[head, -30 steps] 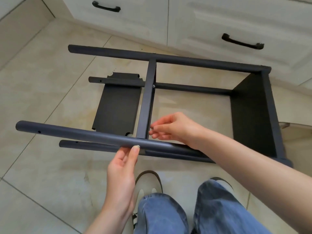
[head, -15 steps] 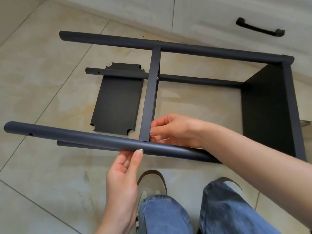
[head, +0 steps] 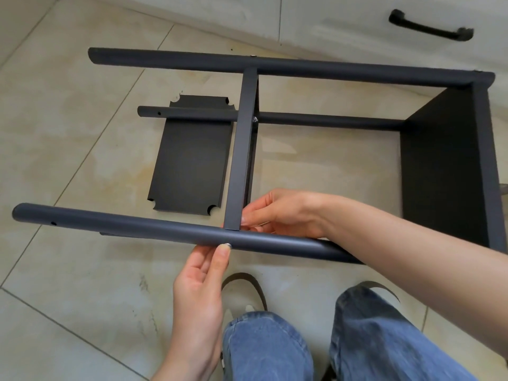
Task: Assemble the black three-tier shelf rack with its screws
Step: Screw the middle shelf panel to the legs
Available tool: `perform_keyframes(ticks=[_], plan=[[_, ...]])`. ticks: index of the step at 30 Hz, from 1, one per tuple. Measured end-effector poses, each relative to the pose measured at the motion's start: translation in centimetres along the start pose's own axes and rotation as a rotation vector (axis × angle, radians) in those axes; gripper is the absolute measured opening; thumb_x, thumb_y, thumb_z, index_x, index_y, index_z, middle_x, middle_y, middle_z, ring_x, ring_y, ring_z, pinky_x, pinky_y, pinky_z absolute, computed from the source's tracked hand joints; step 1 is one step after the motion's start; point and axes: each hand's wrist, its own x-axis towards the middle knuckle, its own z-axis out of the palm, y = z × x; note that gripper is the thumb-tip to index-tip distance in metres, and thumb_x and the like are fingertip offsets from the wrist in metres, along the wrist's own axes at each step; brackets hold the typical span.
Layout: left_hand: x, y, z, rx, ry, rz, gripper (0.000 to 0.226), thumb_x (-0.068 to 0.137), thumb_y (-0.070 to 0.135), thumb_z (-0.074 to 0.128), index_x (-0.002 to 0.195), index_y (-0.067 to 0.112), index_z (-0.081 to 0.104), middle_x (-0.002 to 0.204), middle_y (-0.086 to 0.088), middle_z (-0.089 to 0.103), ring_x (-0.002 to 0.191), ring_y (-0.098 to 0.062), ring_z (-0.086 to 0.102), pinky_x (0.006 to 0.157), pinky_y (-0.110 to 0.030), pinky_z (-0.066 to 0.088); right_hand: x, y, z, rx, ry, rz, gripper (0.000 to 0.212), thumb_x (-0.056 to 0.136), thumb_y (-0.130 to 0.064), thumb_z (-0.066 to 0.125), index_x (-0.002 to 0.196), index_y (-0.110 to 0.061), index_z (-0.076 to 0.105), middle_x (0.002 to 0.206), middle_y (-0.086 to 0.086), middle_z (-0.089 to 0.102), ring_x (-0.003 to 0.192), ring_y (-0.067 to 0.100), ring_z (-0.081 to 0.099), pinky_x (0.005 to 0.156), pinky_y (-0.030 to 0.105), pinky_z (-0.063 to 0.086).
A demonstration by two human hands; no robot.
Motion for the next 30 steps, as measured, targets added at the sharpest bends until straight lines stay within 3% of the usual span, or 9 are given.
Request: perform_keyframes(ticks=[3,11,14,18,21,26,30], plan=[[0.09,-0.19,-0.21,-0.015,-0.003,-0.008,0.051,0.075,0.041,0.066,0.122,0.021,0.067,0.117,0.008,0.075,0.114,-0.004,0.067,0.104,-0.034,0.044,0.19,0.11,0.25,0.02,-0.004,0.002,0.022,0.094,-0.006,0.061,0.074,-0.011,0.07,0.061,-0.001,0.066,0.057,0.009,0.06,0.059,0.02,0.051],[0.23,-0.47,-0.21,-0.01,-0.003,0.007,0.045,0.079,0.036,0.063,0.121,0.02,0.067,0.115,0.007,0.076,0.112,-0.003,0.068,0.101,-0.033,0.045,0.55,0.23,0.31,0.012,0.029,0.024,0.018,0.092,-0.011,0.065,0.075,-0.012,0.071,0.072,0.001,0.068,0.075,0.017,0.061,0.075,0.029,0.052],[0.28,-0.5,-0.31,-0.011,-0.017,0.005,0.05,0.077,0.04,0.065,0.122,0.018,0.067,0.117,0.005,0.075,0.113,-0.004,0.067,0.099,-0.031,0.045,0.77,0.28,0.48,-0.049,0.069,0.036,0.03,0.094,-0.018,0.065,0.064,-0.016,0.073,0.073,0.002,0.067,0.074,0.015,0.06,0.074,0.028,0.052],[0.43,-0.5,-0.49,-0.012,-0.026,0.007,0.05,0.075,0.04,0.066,0.119,0.015,0.067,0.114,0.005,0.076,0.111,-0.005,0.068,0.098,-0.032,0.045,0.77,0.22,0.65,-0.178,0.059,0.062,0.045,0.095,-0.029,0.063,0.051,-0.017,0.062,0.067,-0.001,0.063,0.064,0.01,0.059,0.066,0.024,0.05],[0.54,-0.52,-0.59,-0.01,-0.025,0.007,0.05,0.073,0.042,0.068,0.117,0.017,0.068,0.114,0.004,0.076,0.112,-0.005,0.068,0.098,-0.032,0.045,0.48,0.13,0.39,-0.151,-0.006,0.097,0.05,0.096,-0.029,0.061,0.047,-0.021,0.066,0.078,0.001,0.063,0.07,0.01,0.061,0.067,0.024,0.05],[0.7,-0.66,-0.67,0.005,-0.017,0.008,0.049,0.072,0.046,0.07,0.114,0.019,0.069,0.115,0.004,0.076,0.113,-0.007,0.068,0.099,-0.033,0.044,0.22,-0.04,-0.1,-0.063,-0.039,0.137,0.023,0.096,-0.022,0.062,0.076,-0.013,0.068,0.082,0.002,0.062,0.085,0.018,0.059,0.08,0.031,0.051],[0.72,-0.79,-0.8,0.007,-0.015,0.014,0.038,0.076,0.042,0.069,0.109,0.024,0.073,0.115,0.005,0.076,0.112,-0.006,0.068,0.1,-0.035,0.044,0.6,-0.05,0.12,-0.144,-0.052,0.164,0.048,0.096,-0.033,0.061,0.05,-0.023,0.069,0.081,0.0,0.062,0.085,0.015,0.059,0.074,0.027,0.05]])
